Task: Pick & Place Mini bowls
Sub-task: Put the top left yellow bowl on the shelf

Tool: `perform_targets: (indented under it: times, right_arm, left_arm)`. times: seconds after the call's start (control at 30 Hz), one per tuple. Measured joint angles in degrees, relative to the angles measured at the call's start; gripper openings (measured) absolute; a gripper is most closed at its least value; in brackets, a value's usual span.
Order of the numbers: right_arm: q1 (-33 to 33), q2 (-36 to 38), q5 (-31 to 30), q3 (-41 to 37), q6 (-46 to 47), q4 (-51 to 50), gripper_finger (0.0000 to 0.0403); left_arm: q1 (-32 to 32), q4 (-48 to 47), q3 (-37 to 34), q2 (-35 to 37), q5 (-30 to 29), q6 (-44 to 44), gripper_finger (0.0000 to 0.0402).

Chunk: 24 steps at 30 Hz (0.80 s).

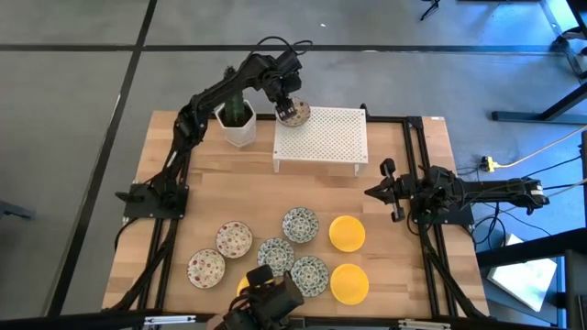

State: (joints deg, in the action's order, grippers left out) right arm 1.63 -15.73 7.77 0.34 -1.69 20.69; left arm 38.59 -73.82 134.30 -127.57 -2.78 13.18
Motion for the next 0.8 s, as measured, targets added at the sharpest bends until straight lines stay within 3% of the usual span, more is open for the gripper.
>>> perform_targets:
  times: [0.33, 0.8]
  right_arm:
    - [0.0, 0.0, 0.0, 0.0, 0.1, 0.0, 0.0014]
    - [0.0, 0.0, 0.0, 0.0, 0.2, 1.6, 0.0014]
  left_arm:
    - [-0.9, 0.8, 0.0, 0.3, -1.1, 0.8, 0.021]
    - [-5.0, 4.6, 0.1, 5.1, -8.4, 1.3, 0.021]
